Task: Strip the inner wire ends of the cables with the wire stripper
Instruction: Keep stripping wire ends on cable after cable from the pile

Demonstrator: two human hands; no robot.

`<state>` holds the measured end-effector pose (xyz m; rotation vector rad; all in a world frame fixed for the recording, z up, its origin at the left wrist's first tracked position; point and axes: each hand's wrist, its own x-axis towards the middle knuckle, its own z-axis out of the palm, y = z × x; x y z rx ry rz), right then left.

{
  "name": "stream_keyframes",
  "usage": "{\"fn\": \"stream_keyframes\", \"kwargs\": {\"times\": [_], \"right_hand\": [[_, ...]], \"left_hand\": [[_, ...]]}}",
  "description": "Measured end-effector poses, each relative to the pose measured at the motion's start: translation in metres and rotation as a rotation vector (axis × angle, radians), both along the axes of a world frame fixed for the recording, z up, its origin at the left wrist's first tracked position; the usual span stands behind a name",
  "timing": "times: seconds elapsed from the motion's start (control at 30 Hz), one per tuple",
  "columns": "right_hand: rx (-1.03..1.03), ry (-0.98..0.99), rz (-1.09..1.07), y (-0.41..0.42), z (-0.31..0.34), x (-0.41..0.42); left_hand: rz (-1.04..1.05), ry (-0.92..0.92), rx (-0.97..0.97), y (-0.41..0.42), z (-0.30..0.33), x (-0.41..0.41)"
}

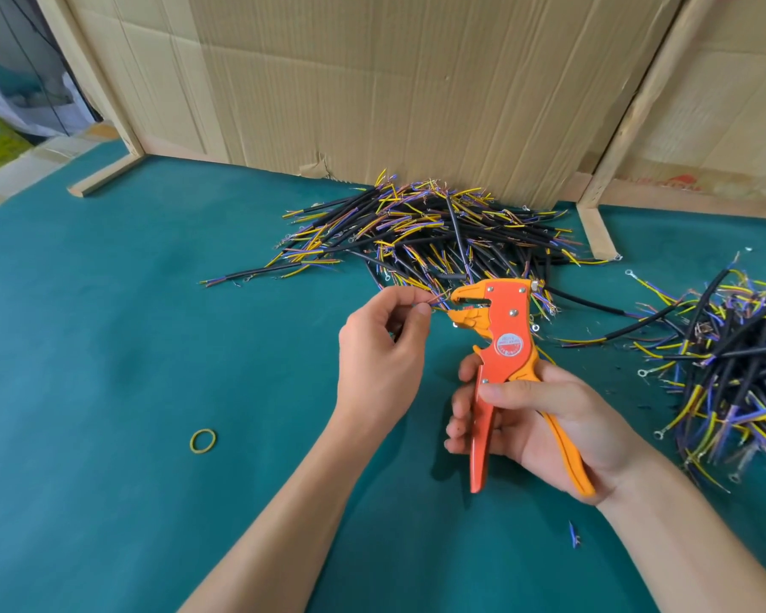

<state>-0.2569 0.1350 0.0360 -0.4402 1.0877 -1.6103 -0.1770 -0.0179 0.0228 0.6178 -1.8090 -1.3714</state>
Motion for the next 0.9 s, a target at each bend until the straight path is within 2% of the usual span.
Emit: {"fn": "stream_keyframes", "kwargs": {"times": [0.4,0.73,0.9], "right_hand": [[0.003,0.025,0.067,0.0018,0.0022,-0.0012],[0.012,0.023,0.053,0.0004,0.0043,0.0003],[-0.013,0.017,0.043,0.0014,0.0033,-0.0008]], "left_hand": [[0.018,-0.042,-0.149,0.0048,0.0004,0.0002],[-0.012,-0.008,-0.069,0.0066,0.0014,0.0004],[0.003,-0.004,-0.099,0.0071,0.0013,0.0008]]}}
